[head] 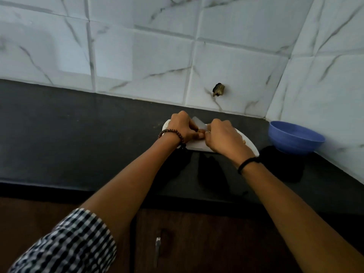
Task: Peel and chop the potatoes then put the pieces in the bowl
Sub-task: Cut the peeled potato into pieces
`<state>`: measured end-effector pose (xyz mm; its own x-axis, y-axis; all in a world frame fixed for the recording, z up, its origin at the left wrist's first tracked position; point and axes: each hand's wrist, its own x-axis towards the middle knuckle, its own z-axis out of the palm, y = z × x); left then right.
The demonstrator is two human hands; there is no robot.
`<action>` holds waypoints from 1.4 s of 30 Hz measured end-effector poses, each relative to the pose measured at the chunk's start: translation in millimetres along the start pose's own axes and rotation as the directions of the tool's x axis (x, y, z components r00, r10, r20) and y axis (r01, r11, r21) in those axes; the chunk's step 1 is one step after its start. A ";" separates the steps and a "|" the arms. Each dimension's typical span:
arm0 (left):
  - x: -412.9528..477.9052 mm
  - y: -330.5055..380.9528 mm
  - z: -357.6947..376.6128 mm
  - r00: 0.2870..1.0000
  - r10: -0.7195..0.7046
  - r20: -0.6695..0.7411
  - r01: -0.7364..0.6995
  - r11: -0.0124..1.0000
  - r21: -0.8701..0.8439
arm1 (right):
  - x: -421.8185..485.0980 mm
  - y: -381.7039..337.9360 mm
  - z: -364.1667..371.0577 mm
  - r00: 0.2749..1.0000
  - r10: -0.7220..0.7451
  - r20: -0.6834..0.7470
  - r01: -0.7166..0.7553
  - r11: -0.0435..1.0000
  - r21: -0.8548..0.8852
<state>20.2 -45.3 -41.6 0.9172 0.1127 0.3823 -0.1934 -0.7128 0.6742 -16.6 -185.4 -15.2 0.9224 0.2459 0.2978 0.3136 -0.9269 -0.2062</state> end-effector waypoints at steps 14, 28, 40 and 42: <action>-8.7 3.5 -2.6 0.999 -0.038 -0.015 0.037 0.999 -0.032 | -28.4 -1.7 -6.1 1.000 -0.020 0.020 0.022 0.996 -0.082; -9.2 4.5 -1.2 0.996 -0.072 0.049 0.073 0.997 -0.016 | -50.8 11.1 -28.6 0.994 -0.046 0.099 0.056 0.993 -0.105; -0.3 -0.8 -5.3 0.984 -0.073 0.163 0.086 0.993 -0.077 | -53.4 27.9 -87.7 0.956 0.020 0.292 -0.050 0.994 0.094; 2.4 -1.4 -2.7 0.988 -0.059 0.142 0.069 0.995 -0.070 | -50.1 36.5 -83.2 0.967 0.059 0.247 -0.094 0.987 0.130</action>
<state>21.8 -42.1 -39.9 0.9671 0.0554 0.2485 -0.1532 -0.6528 0.7418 -70.0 -255.2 39.9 0.9664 0.2528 0.0459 0.2525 -0.9010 -0.3529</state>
